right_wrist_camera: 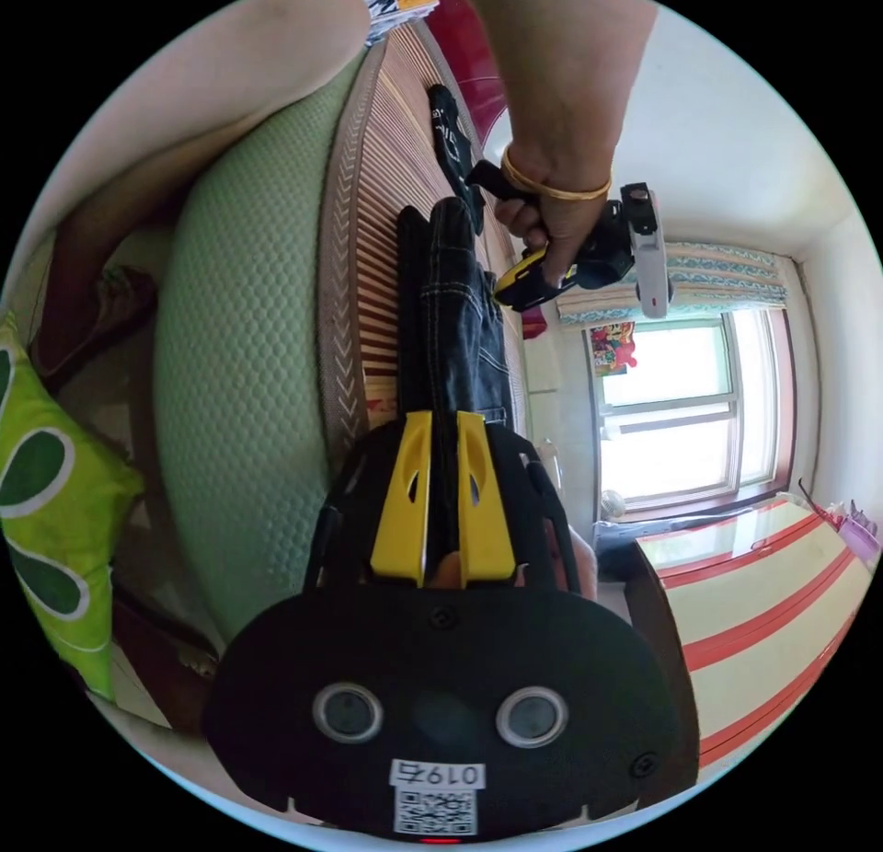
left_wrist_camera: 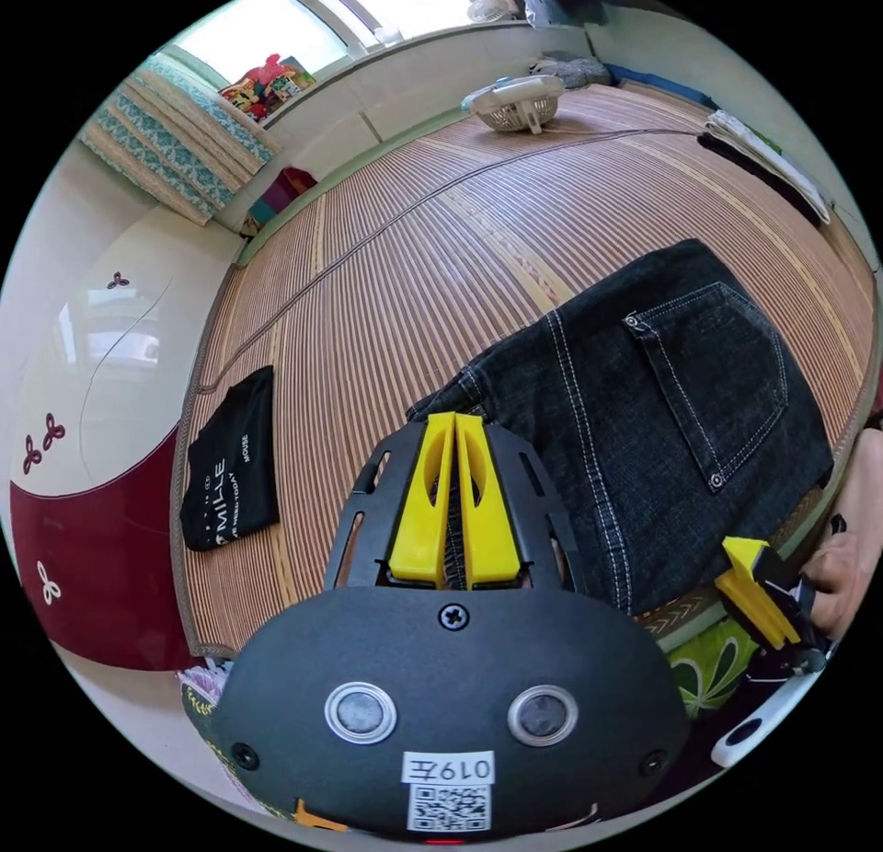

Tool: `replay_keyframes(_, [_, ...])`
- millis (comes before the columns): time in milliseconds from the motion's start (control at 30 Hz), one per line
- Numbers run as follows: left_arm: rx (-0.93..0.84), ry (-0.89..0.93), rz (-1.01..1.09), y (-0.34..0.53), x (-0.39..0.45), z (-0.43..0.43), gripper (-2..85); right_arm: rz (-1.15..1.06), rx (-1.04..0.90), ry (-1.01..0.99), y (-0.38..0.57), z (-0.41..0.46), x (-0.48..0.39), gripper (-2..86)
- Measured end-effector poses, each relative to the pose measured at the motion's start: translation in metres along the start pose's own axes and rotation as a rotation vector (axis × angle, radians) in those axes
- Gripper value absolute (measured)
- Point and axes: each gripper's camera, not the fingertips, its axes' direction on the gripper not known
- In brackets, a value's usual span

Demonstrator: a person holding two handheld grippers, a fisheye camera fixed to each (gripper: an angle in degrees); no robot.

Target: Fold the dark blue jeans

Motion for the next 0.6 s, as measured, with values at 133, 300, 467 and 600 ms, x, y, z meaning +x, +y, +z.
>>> replay_keyframes(133, [-0.002,-0.095,0.068,-0.001,0.008,0.001,0.5,-0.001,-0.023,0.009,0.002,0.003,0.004,0.8])
replay_keyframes(300, [-0.039,-0.054,0.038,-0.007,-0.01,0.004,0.6,0.0,-0.015,-0.088,0.012,0.002,0.025,-0.7])
replay_keyframes(467, [-0.053,0.349,-0.176,0.002,-0.089,0.023,0.6,-0.084,-0.02,-0.072,0.021,0.004,0.012,-0.9])
replay_keyframes(600, [-0.031,0.452,-0.227,0.012,-0.112,0.032,0.7,-0.047,-0.015,-0.054,0.025,0.006,0.015,-0.5])
